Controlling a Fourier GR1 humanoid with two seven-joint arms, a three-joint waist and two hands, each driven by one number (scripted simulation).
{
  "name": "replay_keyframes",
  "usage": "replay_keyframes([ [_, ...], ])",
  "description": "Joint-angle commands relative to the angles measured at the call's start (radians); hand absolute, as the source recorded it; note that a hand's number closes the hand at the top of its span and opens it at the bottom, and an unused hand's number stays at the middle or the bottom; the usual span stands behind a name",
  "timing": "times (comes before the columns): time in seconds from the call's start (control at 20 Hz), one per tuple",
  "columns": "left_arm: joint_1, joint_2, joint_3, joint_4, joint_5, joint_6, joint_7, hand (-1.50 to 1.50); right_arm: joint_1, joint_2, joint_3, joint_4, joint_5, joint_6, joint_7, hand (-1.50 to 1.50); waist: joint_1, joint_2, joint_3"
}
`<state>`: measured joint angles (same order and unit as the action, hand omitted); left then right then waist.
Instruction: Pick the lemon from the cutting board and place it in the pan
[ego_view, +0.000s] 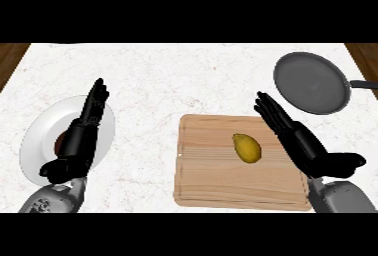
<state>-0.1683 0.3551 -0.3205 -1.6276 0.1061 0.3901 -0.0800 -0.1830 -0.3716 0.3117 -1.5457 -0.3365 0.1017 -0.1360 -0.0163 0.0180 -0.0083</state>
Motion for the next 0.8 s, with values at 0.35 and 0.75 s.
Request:
replay_keyframes([
  [0.35, 0.057, -0.111, -0.08, 0.091, 0.211, -0.162, 0.161, 0.0, -0.419, -0.21, 0.146, -0.112, 0.517, 0.1, -0.154, 1.5, 0.059, -0.018, 0.002],
  [0.75, 0.013, -0.089, 0.003, 0.102, 0.301, -0.226, 0.246, 0.0, -0.394, -0.155, 0.227, 0.116, 0.665, 0.077, -0.586, -1.5, 0.031, -0.014, 0.009],
])
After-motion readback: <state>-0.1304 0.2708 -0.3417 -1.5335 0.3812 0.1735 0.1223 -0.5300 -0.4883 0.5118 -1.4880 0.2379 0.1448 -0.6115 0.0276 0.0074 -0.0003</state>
